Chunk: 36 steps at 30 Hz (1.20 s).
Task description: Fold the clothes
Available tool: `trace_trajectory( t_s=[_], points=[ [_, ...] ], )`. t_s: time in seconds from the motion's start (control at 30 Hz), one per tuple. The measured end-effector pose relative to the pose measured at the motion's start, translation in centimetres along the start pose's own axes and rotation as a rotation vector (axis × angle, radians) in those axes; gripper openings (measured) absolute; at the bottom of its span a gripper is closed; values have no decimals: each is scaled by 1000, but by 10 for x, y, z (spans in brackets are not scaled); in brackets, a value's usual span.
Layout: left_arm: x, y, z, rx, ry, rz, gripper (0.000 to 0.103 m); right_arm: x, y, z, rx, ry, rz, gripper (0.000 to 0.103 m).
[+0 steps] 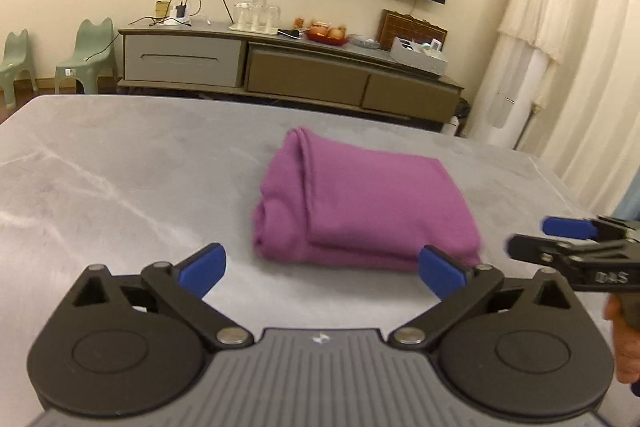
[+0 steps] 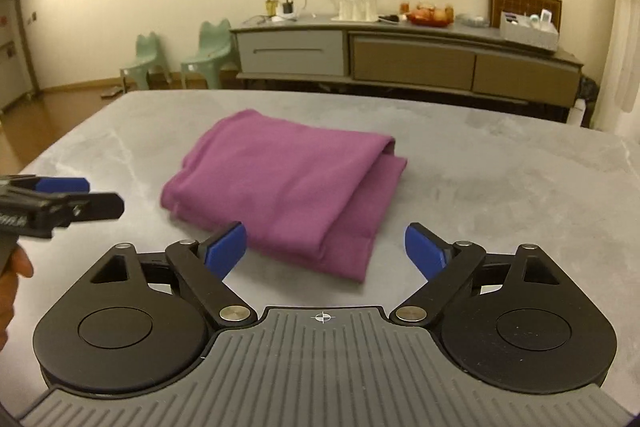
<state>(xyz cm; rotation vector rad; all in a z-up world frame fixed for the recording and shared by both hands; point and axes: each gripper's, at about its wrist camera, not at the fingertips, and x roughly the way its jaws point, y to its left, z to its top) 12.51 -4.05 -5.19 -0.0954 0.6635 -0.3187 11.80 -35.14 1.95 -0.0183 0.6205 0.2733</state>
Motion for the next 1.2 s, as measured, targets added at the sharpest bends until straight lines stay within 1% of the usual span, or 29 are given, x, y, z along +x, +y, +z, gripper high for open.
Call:
trace_trajectory(
  t_s=[0.1,0.17,0.3,0.37,0.43,0.5,0.57,0.63,0.7,0.83,0.97,1.1,1.2],
  points=[
    [-5,-6,-8,-34,66,-10,103,-5,8,-11,28,26,-25,90],
    [-5,-11,-10,-39,92,6,103,-7,13,-20,30,40,-39,89],
    [-11,-23,-13,-3,58,43,103,-16,15,-32,42,41,-48,89],
    [-16,-31,-14,15,30,59,103,-20,17,-36,39,37,-46,89],
    [-19,-40,-12,21,1,82,103,-23,19,-39,33,34,-45,89],
    [-21,-46,-11,8,-1,83,103,-23,20,-39,26,32,-45,90],
    [-22,-50,-10,-28,14,53,103,-24,19,-40,27,29,-43,90],
    [-22,-53,-10,-70,22,5,103,-25,18,-40,32,27,-41,90],
    [-24,-56,-12,-97,7,-37,103,-25,19,-41,29,26,-41,90],
    [-27,-70,-18,-86,-32,-48,103,-27,20,-42,18,23,-39,90],
    [-27,-79,-21,-59,-25,-1,103,-29,20,-42,16,20,-36,90],
    [-28,-81,-22,-37,-18,29,103,-31,20,-42,18,15,-34,90],
    [-30,-84,-22,-4,-15,62,103,-32,21,-42,11,18,-34,90]
  ],
)
